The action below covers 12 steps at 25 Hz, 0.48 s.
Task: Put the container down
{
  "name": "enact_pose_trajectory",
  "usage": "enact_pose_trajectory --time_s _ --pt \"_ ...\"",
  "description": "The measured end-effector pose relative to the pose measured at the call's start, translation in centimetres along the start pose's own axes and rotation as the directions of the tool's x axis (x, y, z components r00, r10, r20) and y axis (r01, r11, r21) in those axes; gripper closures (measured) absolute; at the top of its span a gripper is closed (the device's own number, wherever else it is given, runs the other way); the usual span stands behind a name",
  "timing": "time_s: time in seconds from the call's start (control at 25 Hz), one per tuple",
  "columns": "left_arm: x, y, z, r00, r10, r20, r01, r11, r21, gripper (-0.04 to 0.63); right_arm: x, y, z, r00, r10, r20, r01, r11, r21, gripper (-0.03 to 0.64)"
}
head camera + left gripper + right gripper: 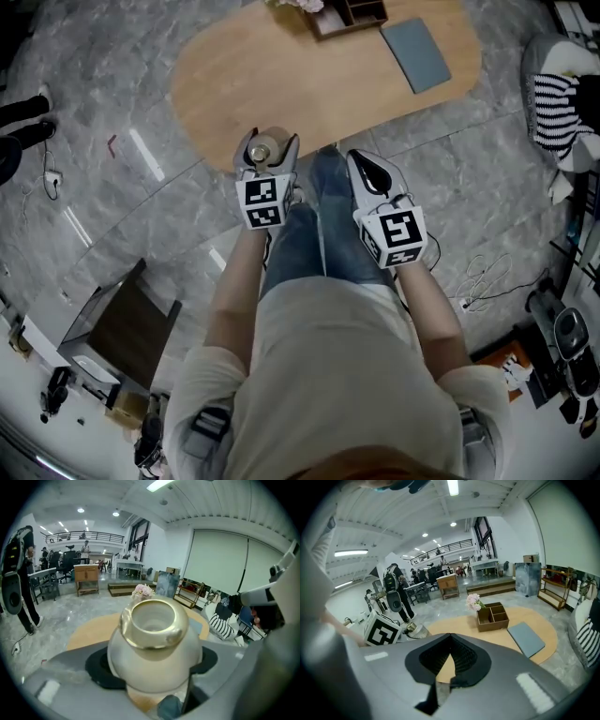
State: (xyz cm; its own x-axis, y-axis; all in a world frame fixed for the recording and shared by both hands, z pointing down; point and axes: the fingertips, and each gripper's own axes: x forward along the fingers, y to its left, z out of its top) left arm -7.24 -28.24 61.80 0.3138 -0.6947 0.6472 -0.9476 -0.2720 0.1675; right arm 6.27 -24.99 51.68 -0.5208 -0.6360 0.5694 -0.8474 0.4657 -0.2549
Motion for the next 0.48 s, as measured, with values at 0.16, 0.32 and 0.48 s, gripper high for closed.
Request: enact_pose_trajectory --time_s 0.16,0.32,0.48 --pt "3.8 0.7 -1.6 0.999 0.029 -0.04 -0.03 0.999 -0.013 0.242 2.2 -1.7 -1.5 0.999 0.014 -0.039 -0.014 1.0 0.018 0.615" --pt "7.7 1.9 -3.6 0.996 0.053 -0.073 -0.054 0.998 -0.016 0.242 4.2 -2.8 -3.2 0.996 0.033 -0.086 -0.03 0.999 0.04 0.615" --pt "11.0 2.8 -5.5 0.991 0.073 -0.11 -0.073 0.997 0.002 0.242 6.0 -3.7 -4.5 0.991 0.053 -0.122 -0.049 0.998 0.037 0.615"
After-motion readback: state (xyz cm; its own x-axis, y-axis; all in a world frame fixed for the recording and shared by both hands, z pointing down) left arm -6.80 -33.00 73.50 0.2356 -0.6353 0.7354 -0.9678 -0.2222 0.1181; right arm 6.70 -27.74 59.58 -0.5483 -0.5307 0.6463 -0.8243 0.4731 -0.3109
